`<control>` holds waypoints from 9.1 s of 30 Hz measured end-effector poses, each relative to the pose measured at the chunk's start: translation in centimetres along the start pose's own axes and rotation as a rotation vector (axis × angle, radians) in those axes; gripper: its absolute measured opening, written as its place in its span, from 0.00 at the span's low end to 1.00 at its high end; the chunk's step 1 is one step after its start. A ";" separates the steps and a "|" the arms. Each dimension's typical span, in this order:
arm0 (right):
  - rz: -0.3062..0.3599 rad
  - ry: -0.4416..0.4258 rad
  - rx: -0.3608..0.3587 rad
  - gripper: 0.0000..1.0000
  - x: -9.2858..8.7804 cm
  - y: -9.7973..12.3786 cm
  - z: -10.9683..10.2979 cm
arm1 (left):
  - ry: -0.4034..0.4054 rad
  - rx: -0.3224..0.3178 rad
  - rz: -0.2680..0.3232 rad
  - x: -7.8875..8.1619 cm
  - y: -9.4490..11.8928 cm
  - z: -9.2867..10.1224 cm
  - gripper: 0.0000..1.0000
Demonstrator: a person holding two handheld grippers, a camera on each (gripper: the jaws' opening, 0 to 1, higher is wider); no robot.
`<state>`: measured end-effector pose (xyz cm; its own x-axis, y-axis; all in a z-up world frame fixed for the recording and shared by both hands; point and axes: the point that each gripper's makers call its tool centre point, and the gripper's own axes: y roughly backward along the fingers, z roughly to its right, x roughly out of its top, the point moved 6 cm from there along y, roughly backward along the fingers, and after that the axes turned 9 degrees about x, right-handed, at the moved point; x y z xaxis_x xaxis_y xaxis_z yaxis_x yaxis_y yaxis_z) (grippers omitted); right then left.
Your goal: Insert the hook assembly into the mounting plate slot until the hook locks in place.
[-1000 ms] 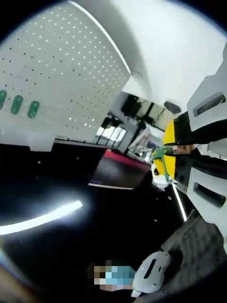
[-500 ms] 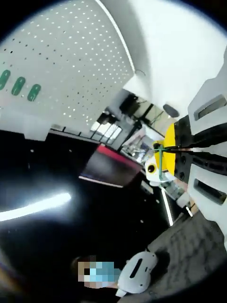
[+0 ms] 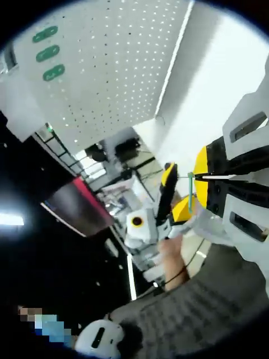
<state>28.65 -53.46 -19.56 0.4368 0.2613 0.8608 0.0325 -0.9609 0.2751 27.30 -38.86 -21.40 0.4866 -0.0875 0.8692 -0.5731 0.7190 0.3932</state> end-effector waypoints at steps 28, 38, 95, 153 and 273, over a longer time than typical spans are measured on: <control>-0.318 0.193 0.219 0.00 -1.9 -2.3 -1.7 | -0.230 -0.273 -0.210 -1.5 -0.5 3.2 0.07; -0.343 0.231 0.269 0.00 -2.0 -3.0 -2.4 | -0.259 -0.311 -0.251 -2.3 -0.4 3.6 0.05; 0.389 -0.224 -0.296 0.14 3.3 -3.7 0.0 | -0.014 0.274 0.118 3.5 -0.5 -0.6 0.02; 0.487 -0.304 -0.366 0.00 3.2 -3.7 0.4 | -0.169 0.213 0.090 3.1 -0.6 0.5 0.32; 0.618 0.194 -1.143 0.00 14.7 18.9 17.3 | 0.233 0.041 0.161 2.3 -0.7 1.0 0.97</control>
<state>51.24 -69.41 -9.15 -0.0336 -0.0904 0.9953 -0.9416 -0.3311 -0.0618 28.20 -40.28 -19.38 0.5227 0.1898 0.8311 -0.6790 0.6822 0.2712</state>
